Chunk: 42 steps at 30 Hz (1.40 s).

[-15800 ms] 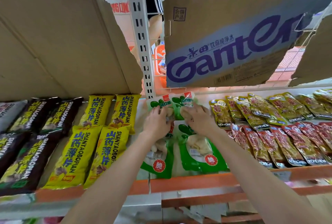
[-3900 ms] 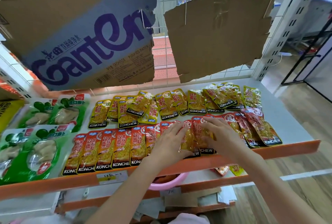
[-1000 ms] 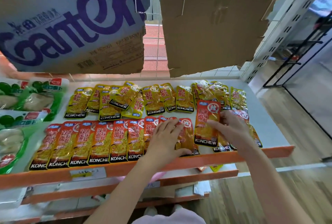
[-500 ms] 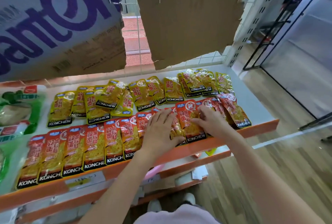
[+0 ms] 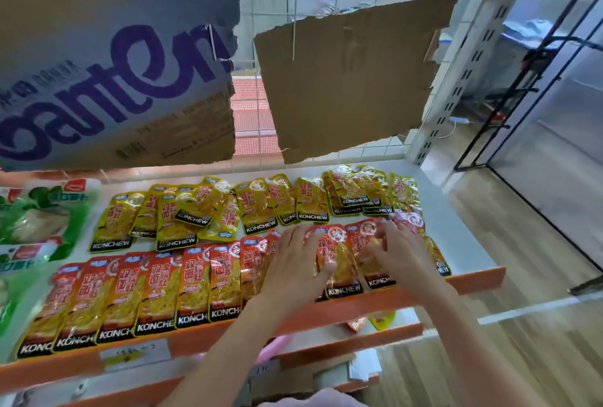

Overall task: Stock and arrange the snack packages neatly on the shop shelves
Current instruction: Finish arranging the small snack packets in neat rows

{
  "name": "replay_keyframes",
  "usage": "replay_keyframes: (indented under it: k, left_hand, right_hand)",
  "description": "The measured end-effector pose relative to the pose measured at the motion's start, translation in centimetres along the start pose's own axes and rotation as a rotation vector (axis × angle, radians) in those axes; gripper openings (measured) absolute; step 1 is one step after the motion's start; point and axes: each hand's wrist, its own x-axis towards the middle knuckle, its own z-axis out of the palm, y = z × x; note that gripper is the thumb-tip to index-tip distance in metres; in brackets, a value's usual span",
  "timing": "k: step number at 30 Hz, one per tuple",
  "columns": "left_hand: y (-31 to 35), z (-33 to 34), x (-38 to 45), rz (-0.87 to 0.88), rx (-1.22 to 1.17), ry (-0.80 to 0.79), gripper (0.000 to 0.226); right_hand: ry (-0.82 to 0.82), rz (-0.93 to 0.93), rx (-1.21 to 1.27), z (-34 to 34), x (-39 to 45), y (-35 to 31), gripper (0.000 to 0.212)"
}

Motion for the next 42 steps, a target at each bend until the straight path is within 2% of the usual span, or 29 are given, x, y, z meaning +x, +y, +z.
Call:
replay_keyframes:
  k: [3, 7, 11, 15, 17, 19, 21, 23, 25, 27, 28, 30, 32, 34, 36, 38, 40, 42]
  left_hand:
    - [1.4, 1.2, 1.0, 0.002, 0.031, -0.12, 0.073]
    - [2.0, 2.7, 1.5, -0.011, 0.151, -0.222, 0.082]
    - [1.9, 2.9, 1.8, -0.02, 0.128, -0.2, 0.082]
    - [2.0, 2.2, 1.5, -0.006, 0.098, -0.206, 0.082]
    - [1.9, 1.4, 0.7, -0.012, 0.02, -0.174, 0.079]
    - [1.4, 0.1, -0.2, -0.069, -0.102, -0.074, 0.064]
    - [0.4, -1.4, -1.2, -0.143, -0.155, 0.038, 0.047]
    - [-0.6, -2.6, -2.1, -0.212, -0.14, 0.122, 0.041]
    - [-1.3, -3.1, -2.8, -0.26, -0.092, 0.157, 0.041]
    - [-1.5, -3.0, -3.4, -0.294, -0.038, 0.15, 0.043]
    - [-1.4, -2.7, -3.7, -0.305, -0.025, 0.14, 0.044]
    - [-1.3, -2.3, -4.1, -0.327, -0.024, 0.112, 0.047]
    - [-1.2, -1.9, -4.2, -0.348, -0.008, 0.094, 0.051]
    - [-1.2, -1.8, -4.3, -0.356, 0.004, 0.093, 0.052]
    - [-1.1, -1.8, -4.3, -0.354, -0.003, 0.102, 0.052]
    - [-1.1, -1.9, -4.5, -0.349, -0.03, 0.132, 0.049]
    - [-1.0, -2.0, -4.6, -0.337, -0.065, 0.182, 0.044]
    - [-1.1, -2.3, -4.9, -0.324, -0.081, 0.212, 0.046]
  right_hand:
    - [-0.042, 0.074, -0.166, -0.1, 0.4, 2.2, 0.052]
    - [-0.028, 0.105, -0.202, 0.3, 0.7, 2.8, 0.072]
    - [-0.042, 0.022, -0.105, 0.8, 1.1, 2.7, 0.053]
    - [-0.09, -0.004, -0.008, 0.8, 1.3, 2.9, 0.048]
    - [-0.142, -0.005, 0.094, 0.4, 1.5, 3.4, 0.045]
    - [-0.172, -0.025, 0.163, 0.1, 1.7, 3.9, 0.042]
    - [-0.148, -0.027, 0.334, -0.4, 1.9, 4.2, 0.032]
    - [-0.1, 0.032, 0.625, -1.0, 2.0, 4.2, 0.028]
    - [-0.121, 0.082, 0.9, -1.4, 2.1, 3.9, 0.029]
    - [-0.191, 0.071, 1.009, -1.1, 2.0, 3.4, 0.031]
    - [-0.219, 0.05, 0.966, -0.7, 1.9, 3.1, 0.032]
    - [-0.24, -0.035, 0.645, 0.3, 1.6, 2.9, 0.037]
    - [-0.189, -0.12, 0.239, 0.9, 1.4, 3.0, 0.049]
    - [-0.11, -0.16, -0.017, 0.9, 1.4, 2.8, 0.064]
    - [-0.052, -0.247, -0.115, 0.8, 1.5, 2.1, 0.063]
    - [-0.032, -0.408, -0.112, 1.2, 1.6, 0.7, 0.048]
    - [-0.046, -0.552, -0.089, 1.8, 1.4, -0.7, 0.039]
    - [-0.108, -0.651, -0.074, 2.8, 1.5, -2.2, 0.042]
